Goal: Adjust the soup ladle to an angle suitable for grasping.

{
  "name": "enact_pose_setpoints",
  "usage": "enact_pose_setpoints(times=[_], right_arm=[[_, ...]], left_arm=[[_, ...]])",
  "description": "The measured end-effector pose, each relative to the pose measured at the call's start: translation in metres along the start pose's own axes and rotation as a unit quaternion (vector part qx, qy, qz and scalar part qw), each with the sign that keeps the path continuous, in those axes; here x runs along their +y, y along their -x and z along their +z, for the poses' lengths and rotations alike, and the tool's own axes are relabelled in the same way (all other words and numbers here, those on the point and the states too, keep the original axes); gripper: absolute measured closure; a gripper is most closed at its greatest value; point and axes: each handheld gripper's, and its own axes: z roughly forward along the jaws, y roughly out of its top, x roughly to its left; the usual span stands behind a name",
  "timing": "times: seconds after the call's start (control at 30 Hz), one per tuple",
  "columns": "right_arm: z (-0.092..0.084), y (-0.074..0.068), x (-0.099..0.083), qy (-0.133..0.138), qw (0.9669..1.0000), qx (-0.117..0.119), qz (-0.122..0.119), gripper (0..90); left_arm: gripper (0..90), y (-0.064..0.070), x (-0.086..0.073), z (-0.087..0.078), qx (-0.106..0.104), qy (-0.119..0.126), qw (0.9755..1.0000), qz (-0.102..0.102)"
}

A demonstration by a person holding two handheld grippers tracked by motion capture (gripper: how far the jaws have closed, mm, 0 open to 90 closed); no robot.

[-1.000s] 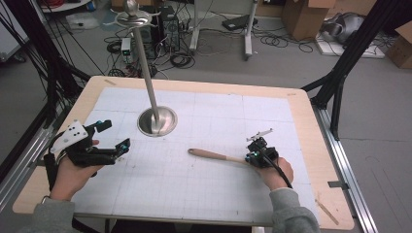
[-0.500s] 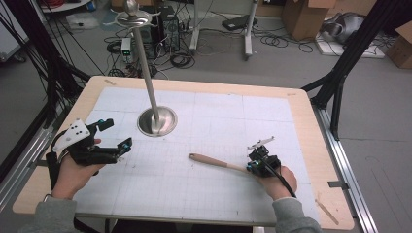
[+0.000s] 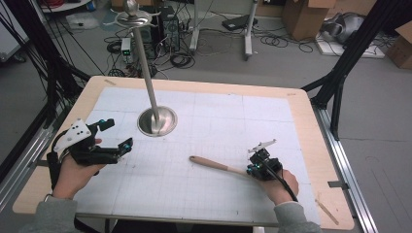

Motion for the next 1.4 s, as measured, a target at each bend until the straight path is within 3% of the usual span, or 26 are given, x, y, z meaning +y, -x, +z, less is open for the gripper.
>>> enact_pose_setpoints(times=[0.13, 0.17, 0.27, 0.37, 0.43, 0.47, 0.57, 0.73, 1.23, 1.4], right_arm=[[-0.01, -0.011, 0.009, 0.048, 0.9985, 0.006, -0.027, 90.0], [-0.01, -0.011, 0.009, 0.048, 0.9985, 0.006, -0.027, 90.0], [-0.011, -0.03, 0.018, 0.094, 0.992, 0.052, -0.066, 90.0], [-0.006, -0.045, 0.026, 0.116, 0.9853, 0.082, -0.095, 90.0], [-0.003, -0.05, 0.029, 0.118, 0.9837, 0.092, -0.099, 90.0], [0.003, -0.06, 0.035, 0.125, 0.9783, 0.107, -0.125, 90.0], [0.013, -0.074, 0.042, 0.128, 0.9714, 0.12, -0.16, 90.0], [0.031, -0.088, 0.052, 0.124, 0.9641, 0.133, -0.194, 90.0], [0.059, -0.109, 0.074, 0.13, 0.9543, 0.151, -0.223, 90.0], [0.065, -0.112, 0.079, 0.131, 0.954, 0.153, -0.222, 90.0]], left_arm=[[5.5, 0.0, 0.0, 0.0, 0.001, -0.002, 1.0, 0.0], [5.5, 0.0, 0.0, 0.0, 0.001, -0.002, 1.0, 0.0], [5.5, 0.001, -0.001, -0.002, 0.002, -0.002, 1.0, 0.001], [5.5, 0.002, -0.001, -0.005, 0.004, -0.001, 1.0, 0.004], [5.5, 0.002, -0.001, -0.006, 0.005, 0.0, 1.0, 0.003], [5.5, 0.001, -0.002, -0.008, 0.007, -0.001, 1.0, 0.003], [5.5, 0.0, -0.004, -0.012, 0.01, -0.004, 0.9999, 0.003], [5.5, 0.0, -0.005, -0.019, 0.018, -0.003, 0.9998, -0.001], [5.5, -0.003, -0.009, -0.036, 0.038, -0.002, 0.9993, -0.006], [5.5, -0.004, -0.01, -0.037, 0.04, -0.003, 0.9991, -0.008]])
